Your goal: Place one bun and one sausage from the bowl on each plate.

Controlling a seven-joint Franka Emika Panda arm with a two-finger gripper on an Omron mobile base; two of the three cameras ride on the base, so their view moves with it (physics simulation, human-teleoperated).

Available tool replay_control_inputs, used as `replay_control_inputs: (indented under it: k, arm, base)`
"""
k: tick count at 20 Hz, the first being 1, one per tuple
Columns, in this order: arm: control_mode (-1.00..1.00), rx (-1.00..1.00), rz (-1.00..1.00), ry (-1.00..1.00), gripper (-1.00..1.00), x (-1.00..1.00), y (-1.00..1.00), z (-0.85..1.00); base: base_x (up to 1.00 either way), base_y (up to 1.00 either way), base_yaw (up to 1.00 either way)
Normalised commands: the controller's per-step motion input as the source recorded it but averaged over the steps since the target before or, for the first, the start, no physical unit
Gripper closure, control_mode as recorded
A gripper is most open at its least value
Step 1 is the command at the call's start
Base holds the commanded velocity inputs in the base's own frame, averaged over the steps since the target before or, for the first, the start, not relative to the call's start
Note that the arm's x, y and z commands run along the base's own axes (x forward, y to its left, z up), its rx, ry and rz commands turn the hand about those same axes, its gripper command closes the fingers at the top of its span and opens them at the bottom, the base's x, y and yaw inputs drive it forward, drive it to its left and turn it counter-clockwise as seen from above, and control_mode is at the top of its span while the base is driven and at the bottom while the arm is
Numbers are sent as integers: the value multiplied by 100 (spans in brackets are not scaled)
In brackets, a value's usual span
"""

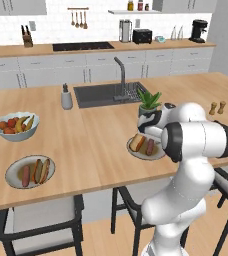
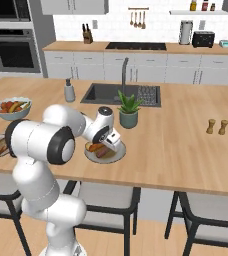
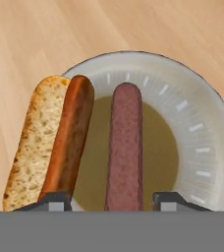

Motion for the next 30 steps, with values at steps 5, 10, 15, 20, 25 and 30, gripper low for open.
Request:
replay_control_inputs:
  k: [5, 10, 15, 20, 25, 30]
  arm:
    - [-100, 0, 0, 0, -100, 0, 0, 0]
    - [-100, 0, 0, 0, -100, 0, 0, 5]
    - [-100, -4, 2, 0, -100, -34, 3, 72]
    - [-100, -18, 17, -8, -100, -86, 54, 82]
    - [-100, -36, 14, -3, -100, -87, 98, 56]
    - [-100, -36, 12, 1, -100, -67, 100, 41]
  base:
    - [0, 0, 0]
    - [0, 0, 0]
    - [0, 0, 0]
    - [0, 0, 0]
    - [0, 0, 0]
    - [0, 0, 0]
